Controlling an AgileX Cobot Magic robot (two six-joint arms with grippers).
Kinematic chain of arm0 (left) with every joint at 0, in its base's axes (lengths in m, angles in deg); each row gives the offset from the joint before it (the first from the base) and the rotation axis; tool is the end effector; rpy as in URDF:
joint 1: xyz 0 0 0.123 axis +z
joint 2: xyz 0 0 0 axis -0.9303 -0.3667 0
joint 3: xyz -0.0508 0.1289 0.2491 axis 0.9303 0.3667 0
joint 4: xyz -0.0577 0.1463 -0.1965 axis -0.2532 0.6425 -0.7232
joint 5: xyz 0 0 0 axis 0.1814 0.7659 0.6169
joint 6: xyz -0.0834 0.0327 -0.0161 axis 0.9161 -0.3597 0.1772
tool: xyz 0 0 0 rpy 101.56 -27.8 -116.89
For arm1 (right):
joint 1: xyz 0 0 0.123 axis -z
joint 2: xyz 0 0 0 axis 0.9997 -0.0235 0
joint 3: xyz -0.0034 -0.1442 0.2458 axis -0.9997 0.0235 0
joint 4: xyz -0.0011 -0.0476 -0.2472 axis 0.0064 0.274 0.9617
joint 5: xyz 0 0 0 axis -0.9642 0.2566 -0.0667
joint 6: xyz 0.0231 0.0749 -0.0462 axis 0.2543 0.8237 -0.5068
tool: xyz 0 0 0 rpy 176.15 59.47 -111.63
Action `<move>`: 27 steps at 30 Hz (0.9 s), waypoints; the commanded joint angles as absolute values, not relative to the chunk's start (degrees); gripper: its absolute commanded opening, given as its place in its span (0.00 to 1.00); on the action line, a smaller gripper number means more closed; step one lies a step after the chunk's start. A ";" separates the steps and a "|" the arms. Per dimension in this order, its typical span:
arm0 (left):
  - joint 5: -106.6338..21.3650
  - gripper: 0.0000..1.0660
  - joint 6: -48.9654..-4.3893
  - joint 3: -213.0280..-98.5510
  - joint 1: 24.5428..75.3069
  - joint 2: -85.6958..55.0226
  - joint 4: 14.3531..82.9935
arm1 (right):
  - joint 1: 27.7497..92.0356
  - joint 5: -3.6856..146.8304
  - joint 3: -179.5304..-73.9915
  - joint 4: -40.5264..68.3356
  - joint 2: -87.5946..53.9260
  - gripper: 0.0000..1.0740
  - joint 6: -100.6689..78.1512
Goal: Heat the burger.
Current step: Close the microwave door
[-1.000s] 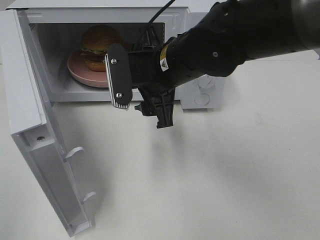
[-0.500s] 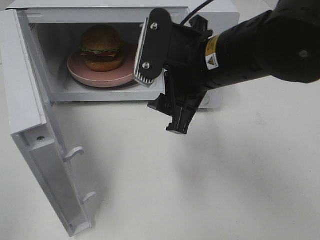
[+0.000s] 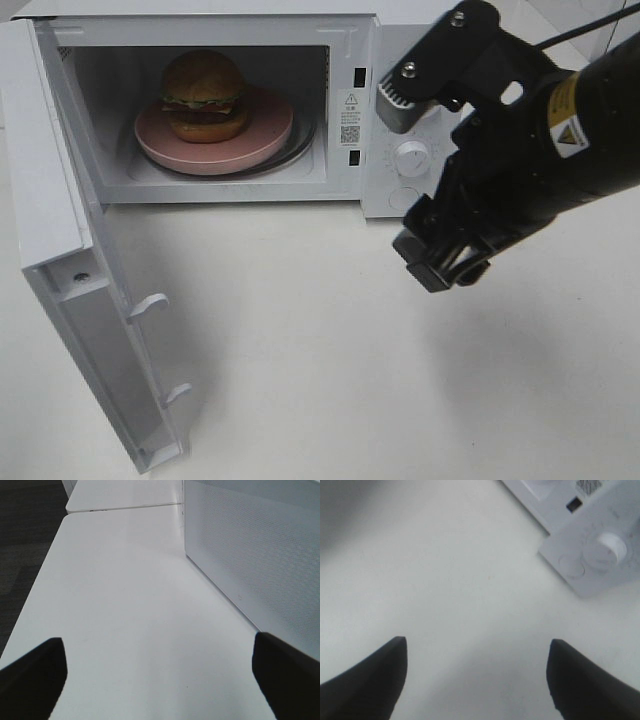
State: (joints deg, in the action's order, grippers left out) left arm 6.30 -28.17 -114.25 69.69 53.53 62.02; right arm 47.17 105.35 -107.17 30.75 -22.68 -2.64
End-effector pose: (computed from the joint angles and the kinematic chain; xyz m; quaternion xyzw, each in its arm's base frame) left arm -0.0055 -0.0019 0.2785 0.0305 0.8472 0.0189 0.5300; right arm 0.2036 0.1623 0.2645 -0.3891 0.8555 0.0235 0.3409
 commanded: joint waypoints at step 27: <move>5.78 0.87 -27.94 -114.08 69.75 54.56 62.20 | 57.20 136.23 -97.65 22.84 4.08 0.68 0.69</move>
State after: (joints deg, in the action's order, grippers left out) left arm 6.30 -28.17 -114.25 69.69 53.53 62.02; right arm 54.45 136.06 -99.09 22.96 2.47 -0.11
